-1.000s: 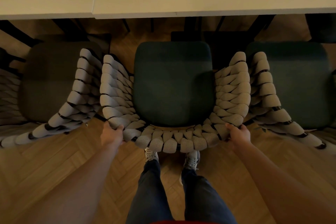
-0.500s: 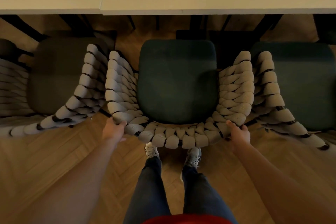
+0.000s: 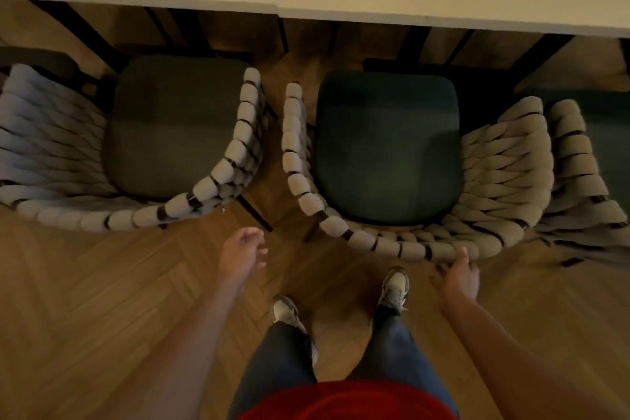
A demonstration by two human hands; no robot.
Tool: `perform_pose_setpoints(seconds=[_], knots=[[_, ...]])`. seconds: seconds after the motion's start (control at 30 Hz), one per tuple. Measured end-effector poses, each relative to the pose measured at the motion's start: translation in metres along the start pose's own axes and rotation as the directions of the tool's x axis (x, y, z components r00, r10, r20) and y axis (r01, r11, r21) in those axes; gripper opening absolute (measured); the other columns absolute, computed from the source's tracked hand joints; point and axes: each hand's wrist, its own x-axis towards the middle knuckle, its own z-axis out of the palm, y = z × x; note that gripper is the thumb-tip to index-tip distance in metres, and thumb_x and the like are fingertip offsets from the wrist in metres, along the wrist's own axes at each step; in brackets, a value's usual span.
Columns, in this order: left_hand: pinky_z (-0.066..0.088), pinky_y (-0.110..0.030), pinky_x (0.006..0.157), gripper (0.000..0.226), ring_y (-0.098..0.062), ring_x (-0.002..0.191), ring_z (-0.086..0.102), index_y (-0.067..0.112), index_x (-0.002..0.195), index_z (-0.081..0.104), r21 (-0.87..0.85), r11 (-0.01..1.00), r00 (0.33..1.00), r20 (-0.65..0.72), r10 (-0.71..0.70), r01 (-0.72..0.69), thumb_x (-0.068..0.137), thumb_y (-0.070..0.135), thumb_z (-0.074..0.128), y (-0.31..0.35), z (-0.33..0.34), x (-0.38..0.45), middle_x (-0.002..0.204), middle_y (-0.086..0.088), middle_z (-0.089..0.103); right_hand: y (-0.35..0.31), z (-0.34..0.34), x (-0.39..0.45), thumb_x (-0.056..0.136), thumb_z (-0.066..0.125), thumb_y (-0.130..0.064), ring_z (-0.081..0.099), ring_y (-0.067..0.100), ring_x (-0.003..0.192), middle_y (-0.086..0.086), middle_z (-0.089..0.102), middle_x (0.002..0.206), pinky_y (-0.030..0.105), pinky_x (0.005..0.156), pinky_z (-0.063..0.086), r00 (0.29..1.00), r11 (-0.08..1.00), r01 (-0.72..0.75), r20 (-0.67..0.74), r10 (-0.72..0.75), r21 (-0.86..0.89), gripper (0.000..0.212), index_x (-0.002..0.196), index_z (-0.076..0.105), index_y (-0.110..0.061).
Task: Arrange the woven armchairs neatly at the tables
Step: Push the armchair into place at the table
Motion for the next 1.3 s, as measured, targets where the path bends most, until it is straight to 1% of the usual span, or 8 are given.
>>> perform_pose_setpoints(seconds=[0.33, 0.43, 0.63, 0.73, 0.93, 1.0, 1.13, 1.3], knots=[[0.059, -0.038, 0.071, 0.017, -0.026, 0.093, 0.070, 0.010, 0.110, 0.065, -0.223, 0.969, 0.986, -0.099, -0.132, 0.107, 0.100, 0.021, 0.056, -0.024, -0.157, 0.026, 0.102, -0.012, 0.071, 0.070, 0.158, -0.148, 0.104, 0.046, -0.036, 0.064, 0.026, 0.109, 0.013, 0.067, 0.118, 0.039, 0.088, 0.053, 0.935, 0.993, -0.104, 0.335, 0.119, -0.061, 0.039, 0.127, 0.059, -0.008], [0.055, -0.034, 0.061, 0.017, -0.024, 0.088, 0.070, 0.011, 0.110, 0.065, -0.285, 0.950, 0.979, -0.120, -0.165, 0.125, 0.100, 0.023, 0.057, -0.038, -0.203, 0.039, 0.101, -0.013, 0.072, 0.073, 0.205, -0.183, 0.103, 0.050, -0.028, 0.063, 0.027, 0.111, 0.013, 0.065, 0.122, 0.032, 0.078, 0.053, 0.889, 0.987, -0.063, 0.441, 0.122, -0.147, 0.034, 0.131, 0.056, -0.009], [0.052, -0.031, 0.052, 0.013, -0.021, 0.075, 0.064, 0.011, 0.107, 0.060, -0.336, 0.927, 0.948, -0.204, -0.245, 0.167, 0.102, 0.021, 0.052, -0.038, -0.292, 0.082, 0.099, -0.013, 0.067, 0.072, 0.296, -0.224, 0.098, 0.060, -0.028, 0.059, 0.027, 0.116, 0.006, 0.058, 0.122, 0.043, 0.093, 0.054, 0.823, 0.987, -0.018, 0.558, 0.105, -0.158, 0.055, 0.147, 0.038, -0.015], [0.054, -0.034, 0.050, 0.008, -0.021, 0.075, 0.059, 0.016, 0.103, 0.053, -0.353, 0.916, 0.920, -0.258, -0.294, 0.193, 0.103, 0.024, 0.051, -0.019, -0.330, 0.111, 0.097, -0.013, 0.061, 0.069, 0.340, -0.239, 0.095, 0.065, -0.032, 0.055, 0.029, 0.123, 0.005, 0.052, 0.127, 0.051, 0.100, 0.049, 0.823, 0.990, -0.078, 0.554, 0.129, -0.115, 0.070, 0.152, 0.026, -0.024], [0.056, -0.057, 0.087, 0.039, -0.028, 0.096, 0.063, 0.016, 0.133, 0.043, -0.283, 0.932, 0.895, -0.315, -0.315, 0.228, 0.101, 0.038, 0.050, 0.005, -0.388, 0.171, 0.124, -0.010, 0.054, 0.065, 0.401, -0.253, 0.091, 0.069, -0.032, 0.062, 0.025, 0.101, 0.007, 0.059, 0.122, 0.049, 0.091, 0.053, 0.876, 0.982, -0.185, 0.459, 0.145, 0.042, 0.067, 0.146, 0.032, -0.023], [0.055, -0.059, 0.087, 0.054, -0.029, 0.097, 0.063, 0.015, 0.145, 0.036, -0.253, 0.941, 0.901, -0.312, -0.301, 0.226, 0.100, 0.039, 0.052, 0.012, -0.401, 0.183, 0.125, -0.008, 0.052, 0.063, 0.411, -0.261, 0.092, 0.068, -0.027, 0.060, 0.023, 0.098, 0.004, 0.057, 0.114, 0.048, 0.088, 0.052, 0.903, 0.977, -0.196, 0.403, 0.148, 0.081, 0.067, 0.148, 0.030, -0.021], [0.054, -0.058, 0.088, 0.055, -0.032, 0.107, 0.060, 0.017, 0.147, 0.033, -0.217, 0.953, 0.920, -0.285, -0.271, 0.213, 0.100, 0.037, 0.053, 0.021, -0.428, 0.208, 0.130, -0.005, 0.051, 0.062, 0.426, -0.274, 0.093, 0.067, -0.024, 0.054, 0.033, 0.124, 0.011, 0.050, 0.141, 0.055, 0.099, 0.048, 0.934, 0.965, -0.224, 0.311, 0.174, 0.133, 0.070, 0.151, 0.028, -0.024], [0.054, -0.057, 0.089, 0.051, -0.027, 0.105, 0.051, 0.019, 0.143, 0.041, -0.179, 0.965, 0.938, -0.259, -0.232, 0.189, 0.098, 0.038, 0.056, 0.031, -0.451, 0.249, 0.125, -0.003, 0.051, 0.064, 0.432, -0.269, 0.092, 0.067, -0.028, 0.058, 0.032, 0.118, 0.011, 0.053, 0.136, 0.052, 0.096, 0.051, 0.959, 0.948, -0.232, 0.211, 0.187, 0.217, 0.063, 0.147, 0.036, -0.024]])
